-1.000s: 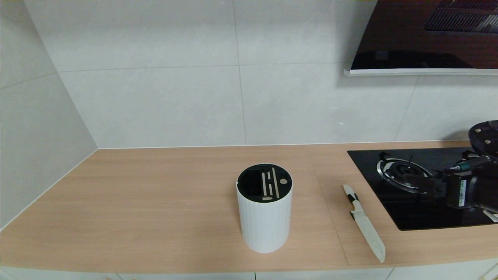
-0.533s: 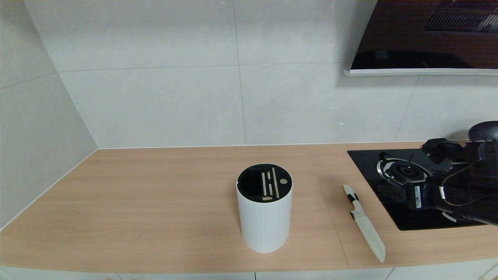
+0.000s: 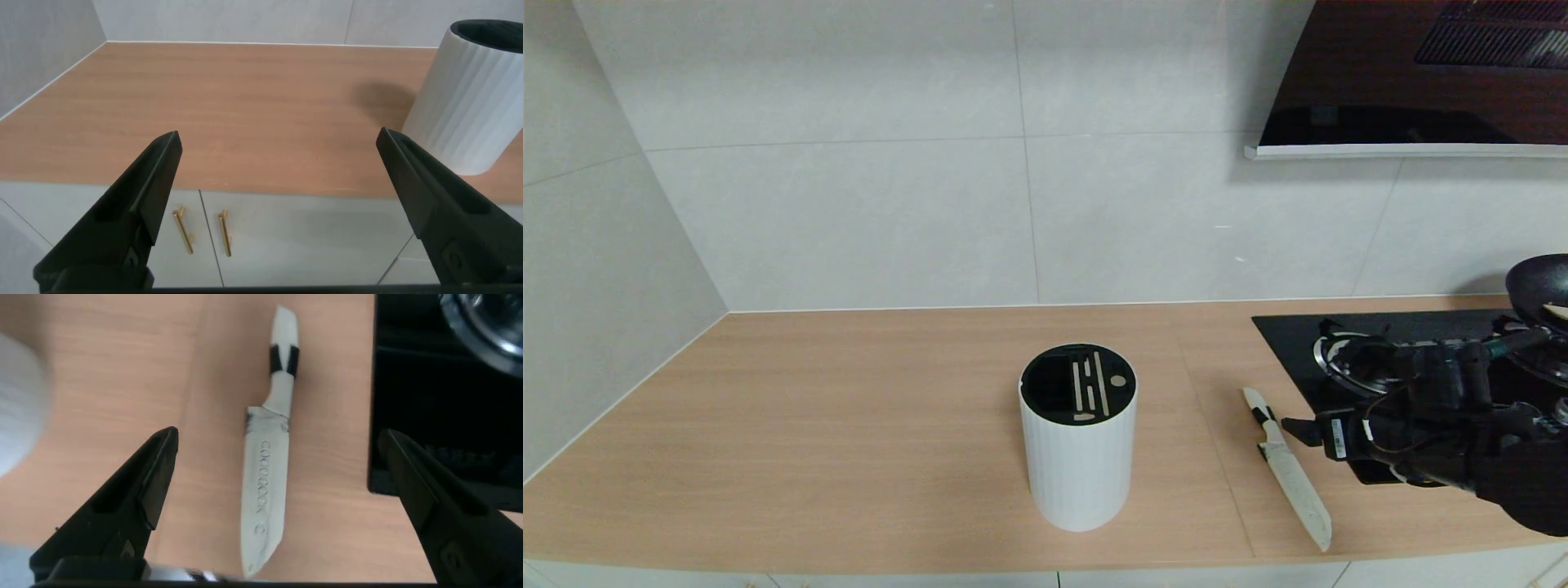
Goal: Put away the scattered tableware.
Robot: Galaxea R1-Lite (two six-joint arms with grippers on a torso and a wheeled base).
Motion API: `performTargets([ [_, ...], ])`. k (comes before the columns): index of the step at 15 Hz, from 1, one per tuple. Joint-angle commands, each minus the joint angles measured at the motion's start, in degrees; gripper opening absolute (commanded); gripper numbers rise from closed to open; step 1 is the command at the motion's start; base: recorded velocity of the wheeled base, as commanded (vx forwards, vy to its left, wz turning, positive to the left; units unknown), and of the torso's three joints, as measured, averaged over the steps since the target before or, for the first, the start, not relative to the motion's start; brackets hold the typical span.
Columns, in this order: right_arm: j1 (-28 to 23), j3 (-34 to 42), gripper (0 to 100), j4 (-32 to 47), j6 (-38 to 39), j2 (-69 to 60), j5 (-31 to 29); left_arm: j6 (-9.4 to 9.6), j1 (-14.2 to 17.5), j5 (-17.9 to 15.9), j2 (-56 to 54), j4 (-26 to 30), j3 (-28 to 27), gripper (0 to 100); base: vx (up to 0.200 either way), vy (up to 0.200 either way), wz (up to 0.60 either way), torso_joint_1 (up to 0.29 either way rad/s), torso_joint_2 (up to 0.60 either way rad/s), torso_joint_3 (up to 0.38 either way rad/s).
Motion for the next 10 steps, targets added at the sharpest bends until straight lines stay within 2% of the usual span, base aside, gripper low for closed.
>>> performTargets([
  [1, 0.48, 0.52, 100, -5.60, 0.05, 9.52, -0.97, -0.04, 0.02, 0.02, 0.00, 0.00, 0.00, 100, 0.000, 0.000, 0.00, 0.000, 0.00, 0.000],
  [4, 0.48, 0.52, 100, -13.69, 0.05, 15.76, -3.87, -0.04, 0.02, 0.02, 0.00, 0.00, 0.00, 100, 0.000, 0.000, 0.00, 0.000, 0.00, 0.000],
  [10, 0.57, -1.33, 100, -16.85, 0.57, 20.95, -3.87, 0.05, 0.02, 0.02, 0.00, 0.00, 0.00, 100, 0.000, 0.000, 0.00, 0.000, 0.00, 0.000],
])
